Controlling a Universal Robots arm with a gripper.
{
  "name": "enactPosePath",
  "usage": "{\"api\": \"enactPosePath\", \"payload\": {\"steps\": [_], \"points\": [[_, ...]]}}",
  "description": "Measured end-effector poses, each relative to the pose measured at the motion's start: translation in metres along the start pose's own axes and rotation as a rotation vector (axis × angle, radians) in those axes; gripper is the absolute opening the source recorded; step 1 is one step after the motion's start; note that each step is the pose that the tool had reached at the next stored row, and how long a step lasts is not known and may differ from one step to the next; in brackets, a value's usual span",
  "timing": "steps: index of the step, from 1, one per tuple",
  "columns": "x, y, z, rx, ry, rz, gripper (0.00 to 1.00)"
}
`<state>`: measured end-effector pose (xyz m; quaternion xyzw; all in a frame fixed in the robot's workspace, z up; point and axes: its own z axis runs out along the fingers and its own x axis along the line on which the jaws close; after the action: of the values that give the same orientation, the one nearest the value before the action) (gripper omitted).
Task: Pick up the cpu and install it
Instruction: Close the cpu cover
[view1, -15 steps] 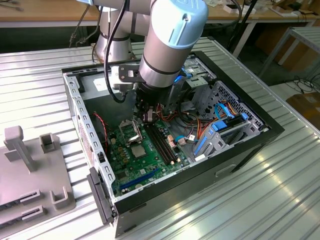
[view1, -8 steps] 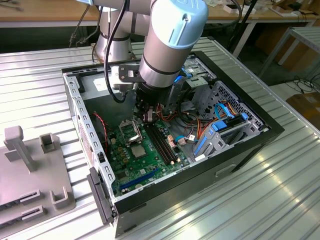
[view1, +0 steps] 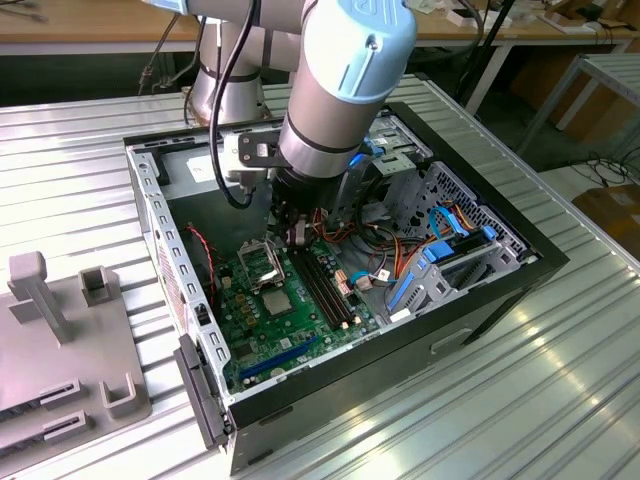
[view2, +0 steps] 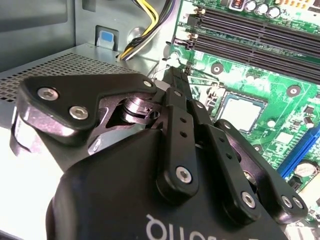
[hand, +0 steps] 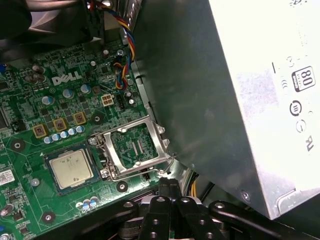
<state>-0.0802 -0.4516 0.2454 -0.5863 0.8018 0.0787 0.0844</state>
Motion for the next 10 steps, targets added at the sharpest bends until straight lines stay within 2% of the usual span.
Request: {"api": "enactPosePath", "payload": {"steps": [4, 8, 10], "points": [[0.0012, -0.0002, 0.0051, 0.0, -0.001, 0.0, 0.11], [-0.0013, -0.0015, 0.0119, 0.0, -0.0013, -0.005, 0.11], [-0.0018, -0.0019, 0.0129, 0.0054, -0.003, -0.01, 0.11]]}}
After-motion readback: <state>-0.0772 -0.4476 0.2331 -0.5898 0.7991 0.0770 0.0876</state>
